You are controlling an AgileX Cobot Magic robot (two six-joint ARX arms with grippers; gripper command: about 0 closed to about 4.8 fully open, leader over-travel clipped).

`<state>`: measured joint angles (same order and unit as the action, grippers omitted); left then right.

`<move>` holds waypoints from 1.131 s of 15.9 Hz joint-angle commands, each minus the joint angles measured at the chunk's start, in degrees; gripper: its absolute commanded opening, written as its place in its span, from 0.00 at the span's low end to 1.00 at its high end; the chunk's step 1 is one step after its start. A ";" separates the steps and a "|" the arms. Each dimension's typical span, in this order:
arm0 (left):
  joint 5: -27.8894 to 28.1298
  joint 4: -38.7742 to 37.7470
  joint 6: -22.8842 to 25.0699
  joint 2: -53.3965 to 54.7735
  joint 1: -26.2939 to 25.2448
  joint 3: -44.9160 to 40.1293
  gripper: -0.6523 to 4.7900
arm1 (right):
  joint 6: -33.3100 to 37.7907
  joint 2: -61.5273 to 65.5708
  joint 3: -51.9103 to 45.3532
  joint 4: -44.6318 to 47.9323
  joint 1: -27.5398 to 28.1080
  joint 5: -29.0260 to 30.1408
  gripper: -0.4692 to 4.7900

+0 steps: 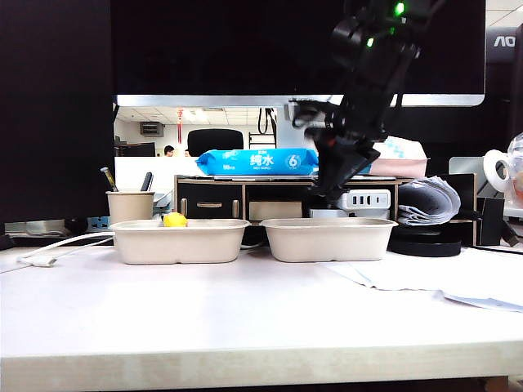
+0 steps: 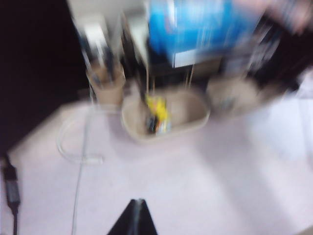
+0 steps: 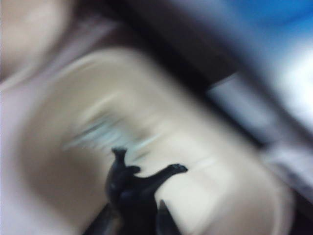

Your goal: Put the dolls with similar sizes into the same paper box, while dolls with different sizes go into separate paper boxes.

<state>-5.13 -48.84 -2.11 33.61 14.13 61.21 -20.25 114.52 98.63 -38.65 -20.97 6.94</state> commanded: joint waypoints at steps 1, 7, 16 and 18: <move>6.14 -0.26 -2.91 -10.88 0.02 -2.82 0.11 | 2.36 0.15 0.13 2.95 0.09 -2.05 0.40; 11.34 -8.46 -10.75 -33.38 0.02 -8.11 0.11 | 10.25 -4.26 0.13 -1.66 -0.31 21.27 0.08; -0.72 11.34 -4.37 -33.35 -0.33 -26.01 0.11 | 24.17 -49.70 -30.34 26.25 -1.09 8.17 0.08; -0.72 11.17 -5.35 -33.20 -0.33 -28.33 0.11 | 27.26 -59.80 -38.10 31.91 -1.09 -3.65 0.08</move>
<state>-5.85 -38.46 -6.66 0.32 13.93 33.26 4.43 57.56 62.46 -11.27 -22.02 9.91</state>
